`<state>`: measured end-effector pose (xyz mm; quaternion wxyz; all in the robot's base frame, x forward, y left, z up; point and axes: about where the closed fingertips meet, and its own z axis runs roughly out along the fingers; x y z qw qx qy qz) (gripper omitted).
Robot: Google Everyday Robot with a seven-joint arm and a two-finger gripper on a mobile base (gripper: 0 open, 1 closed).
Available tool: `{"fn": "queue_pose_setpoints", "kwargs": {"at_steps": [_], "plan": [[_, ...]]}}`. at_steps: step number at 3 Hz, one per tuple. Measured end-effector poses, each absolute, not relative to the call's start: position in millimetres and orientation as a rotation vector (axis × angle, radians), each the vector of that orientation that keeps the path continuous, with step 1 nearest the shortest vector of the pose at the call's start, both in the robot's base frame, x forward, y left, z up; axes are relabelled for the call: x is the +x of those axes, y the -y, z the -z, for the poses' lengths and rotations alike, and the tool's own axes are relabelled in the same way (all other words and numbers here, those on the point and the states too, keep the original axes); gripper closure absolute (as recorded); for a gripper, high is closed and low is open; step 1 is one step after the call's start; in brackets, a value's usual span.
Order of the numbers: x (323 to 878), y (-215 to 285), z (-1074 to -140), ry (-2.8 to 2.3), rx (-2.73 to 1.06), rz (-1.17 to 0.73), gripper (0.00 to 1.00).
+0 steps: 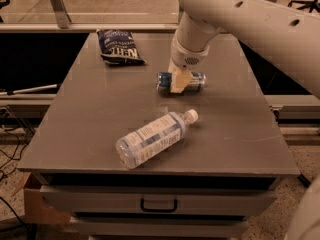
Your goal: Knock redbull can over
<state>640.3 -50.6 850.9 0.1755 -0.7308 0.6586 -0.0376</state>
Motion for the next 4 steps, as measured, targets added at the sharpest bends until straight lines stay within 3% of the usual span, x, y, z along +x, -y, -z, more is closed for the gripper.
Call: {"fn": "queue_pose_setpoints", "kwargs": {"at_steps": [2,3,4], "plan": [[640.1,46.3,-849.4,-1.864,-2.074,0.101,0.16],[640.3,46.1,-849.0,-1.866,-2.072,0.095,0.00],[640.3,48.1,-849.2,-1.872,-2.066,0.096,0.00]]}}
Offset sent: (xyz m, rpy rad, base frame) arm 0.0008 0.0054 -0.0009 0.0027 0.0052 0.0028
